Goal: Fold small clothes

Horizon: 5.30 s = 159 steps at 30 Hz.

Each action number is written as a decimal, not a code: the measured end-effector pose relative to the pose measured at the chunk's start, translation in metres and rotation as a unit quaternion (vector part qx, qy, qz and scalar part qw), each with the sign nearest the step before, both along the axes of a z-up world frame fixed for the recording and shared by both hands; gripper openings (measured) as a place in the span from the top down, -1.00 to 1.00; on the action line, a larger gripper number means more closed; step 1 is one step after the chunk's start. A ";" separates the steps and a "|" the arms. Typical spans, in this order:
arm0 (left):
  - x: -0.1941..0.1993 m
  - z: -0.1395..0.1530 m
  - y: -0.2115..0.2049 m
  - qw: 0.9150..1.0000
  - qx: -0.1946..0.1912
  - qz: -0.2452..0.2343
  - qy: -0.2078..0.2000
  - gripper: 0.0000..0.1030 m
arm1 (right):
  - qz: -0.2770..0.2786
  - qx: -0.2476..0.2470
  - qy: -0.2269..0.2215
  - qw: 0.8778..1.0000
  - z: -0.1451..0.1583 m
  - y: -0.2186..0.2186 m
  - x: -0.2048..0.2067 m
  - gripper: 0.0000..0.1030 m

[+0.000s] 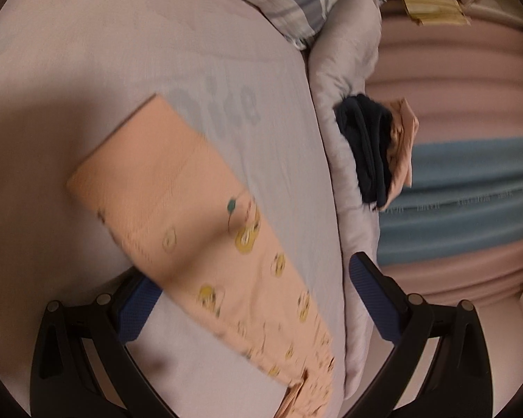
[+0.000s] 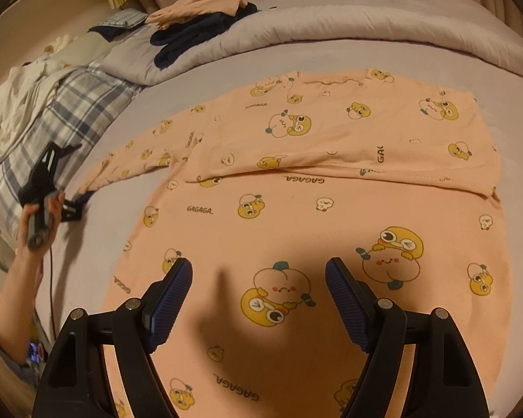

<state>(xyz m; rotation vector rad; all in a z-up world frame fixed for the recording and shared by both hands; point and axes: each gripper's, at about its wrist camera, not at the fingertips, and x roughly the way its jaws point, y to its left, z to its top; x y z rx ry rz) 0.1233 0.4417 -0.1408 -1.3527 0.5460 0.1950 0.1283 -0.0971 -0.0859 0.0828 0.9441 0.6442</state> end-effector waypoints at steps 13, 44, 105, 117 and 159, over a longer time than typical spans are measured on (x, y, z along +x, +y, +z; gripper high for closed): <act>-0.003 -0.005 0.001 0.990 0.065 0.033 0.120 0.87 | 0.021 0.004 -0.004 1.000 0.003 0.008 0.012 -0.52; 0.125 0.114 -0.383 0.873 0.346 -0.344 -0.010 0.77 | -0.152 0.174 0.079 0.970 -0.001 -0.070 0.117 -0.19; 0.015 0.044 -0.323 0.876 0.306 -0.370 0.042 -0.76 | -0.178 0.312 0.049 0.932 -0.019 -0.152 0.132 0.73; 0.017 0.043 -0.326 0.874 0.311 -0.370 0.049 -0.76 | -0.199 0.262 0.059 0.942 -0.023 -0.153 0.130 -0.16; 0.126 0.020 -0.295 0.891 0.299 -0.320 0.119 -0.05 | -0.196 0.128 -0.029 0.972 0.009 -0.163 0.126 0.13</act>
